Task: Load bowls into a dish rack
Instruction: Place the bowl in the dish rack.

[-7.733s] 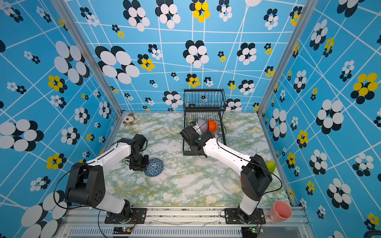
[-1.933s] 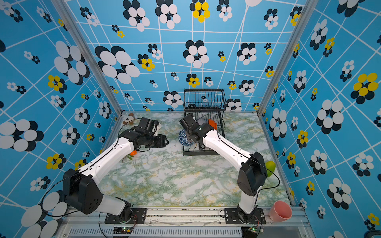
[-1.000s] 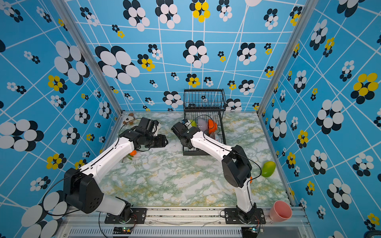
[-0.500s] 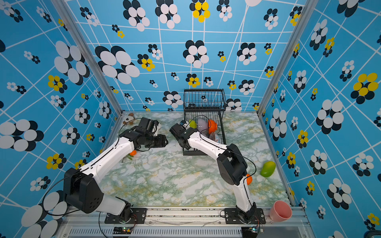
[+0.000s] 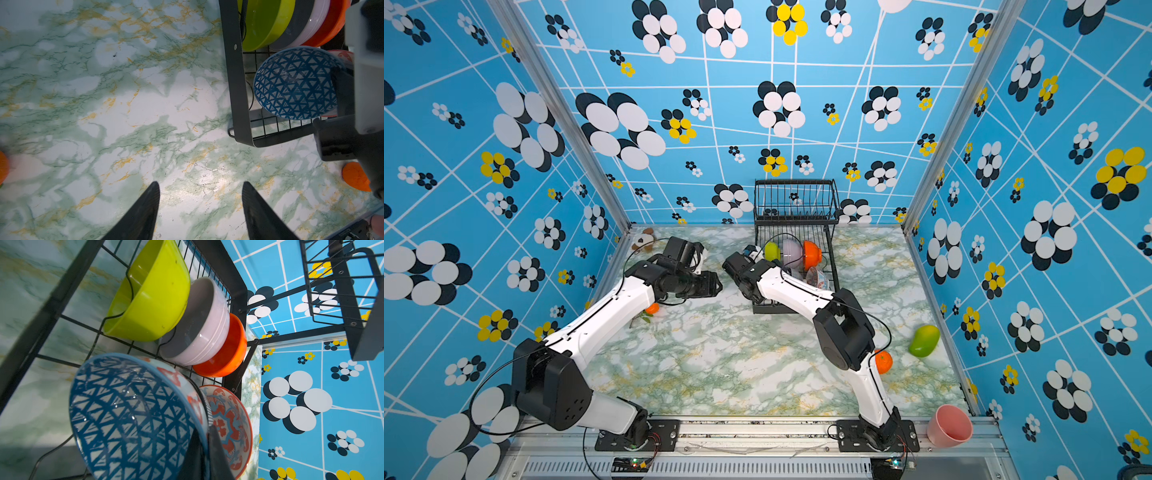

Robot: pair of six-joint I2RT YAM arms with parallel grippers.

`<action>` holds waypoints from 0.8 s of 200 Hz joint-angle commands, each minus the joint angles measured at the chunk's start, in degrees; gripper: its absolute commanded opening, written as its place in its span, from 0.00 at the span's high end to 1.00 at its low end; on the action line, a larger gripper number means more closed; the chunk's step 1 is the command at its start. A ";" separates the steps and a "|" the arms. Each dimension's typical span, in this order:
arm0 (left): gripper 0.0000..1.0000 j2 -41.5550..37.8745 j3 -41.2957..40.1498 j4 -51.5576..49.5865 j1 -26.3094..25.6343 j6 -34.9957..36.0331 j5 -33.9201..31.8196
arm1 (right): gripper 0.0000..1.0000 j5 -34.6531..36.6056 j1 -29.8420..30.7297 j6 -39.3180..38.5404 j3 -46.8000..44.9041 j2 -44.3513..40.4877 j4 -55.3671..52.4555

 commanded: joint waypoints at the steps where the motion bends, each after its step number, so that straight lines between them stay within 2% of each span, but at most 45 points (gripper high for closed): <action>1: 0.35 0.43 0.39 -1.22 0.40 0.05 -1.06 | 1.00 4.24 0.32 -0.77 2.25 0.49 -1.00; 103: 0.36 0.25 0.39 -1.22 0.45 -0.01 -1.63 | 1.00 9.45 0.87 -3.60 4.49 5.26 -2.27; 160: 0.36 -0.19 0.42 -1.24 0.43 0.22 -2.62 | 1.00 10.02 1.13 -3.84 4.93 6.34 -2.50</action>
